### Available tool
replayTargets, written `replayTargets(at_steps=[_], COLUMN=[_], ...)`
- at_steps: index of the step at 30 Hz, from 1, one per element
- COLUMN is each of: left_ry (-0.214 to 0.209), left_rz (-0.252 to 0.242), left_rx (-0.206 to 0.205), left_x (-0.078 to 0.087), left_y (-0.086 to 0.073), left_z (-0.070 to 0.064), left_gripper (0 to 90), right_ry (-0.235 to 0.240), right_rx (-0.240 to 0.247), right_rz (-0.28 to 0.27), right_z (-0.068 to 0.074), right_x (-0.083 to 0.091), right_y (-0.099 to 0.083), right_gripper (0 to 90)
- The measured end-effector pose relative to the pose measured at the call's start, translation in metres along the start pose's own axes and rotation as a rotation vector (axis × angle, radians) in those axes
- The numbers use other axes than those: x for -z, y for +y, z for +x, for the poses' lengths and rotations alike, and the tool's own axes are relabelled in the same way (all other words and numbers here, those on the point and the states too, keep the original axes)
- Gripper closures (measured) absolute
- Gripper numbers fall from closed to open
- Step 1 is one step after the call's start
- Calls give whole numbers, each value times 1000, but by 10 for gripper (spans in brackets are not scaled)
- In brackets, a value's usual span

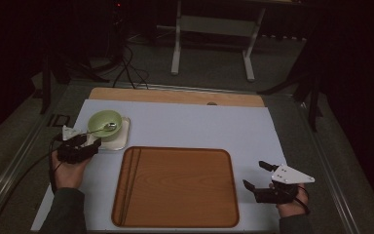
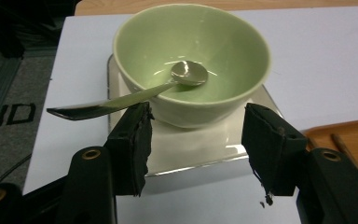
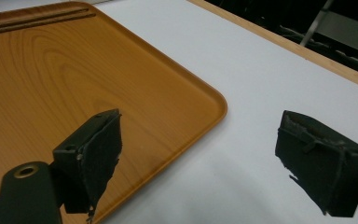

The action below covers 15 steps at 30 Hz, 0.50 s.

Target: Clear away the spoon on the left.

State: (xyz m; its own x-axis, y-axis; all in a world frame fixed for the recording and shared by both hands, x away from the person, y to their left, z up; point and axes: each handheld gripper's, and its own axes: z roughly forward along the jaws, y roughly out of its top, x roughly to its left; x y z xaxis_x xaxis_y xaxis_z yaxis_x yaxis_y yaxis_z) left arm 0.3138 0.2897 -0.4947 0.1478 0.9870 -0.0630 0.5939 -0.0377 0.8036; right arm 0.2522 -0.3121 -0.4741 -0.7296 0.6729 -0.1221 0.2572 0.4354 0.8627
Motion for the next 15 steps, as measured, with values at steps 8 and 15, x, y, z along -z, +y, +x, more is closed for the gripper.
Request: replayTargets(at_steps=[8, 15], left_ry=[21, 24], left_rz=[-1, -30], left_rx=[58, 126], left_x=[-9, -14], left_y=[3, 3], left_z=[13, 20], left_gripper=[444, 472], right_ry=[2, 0], right_rx=[-3, 7], right_rz=[4, 13], right_z=[0, 1], right_x=[0, -1], right_y=[0, 0], right_gripper=[141, 141])
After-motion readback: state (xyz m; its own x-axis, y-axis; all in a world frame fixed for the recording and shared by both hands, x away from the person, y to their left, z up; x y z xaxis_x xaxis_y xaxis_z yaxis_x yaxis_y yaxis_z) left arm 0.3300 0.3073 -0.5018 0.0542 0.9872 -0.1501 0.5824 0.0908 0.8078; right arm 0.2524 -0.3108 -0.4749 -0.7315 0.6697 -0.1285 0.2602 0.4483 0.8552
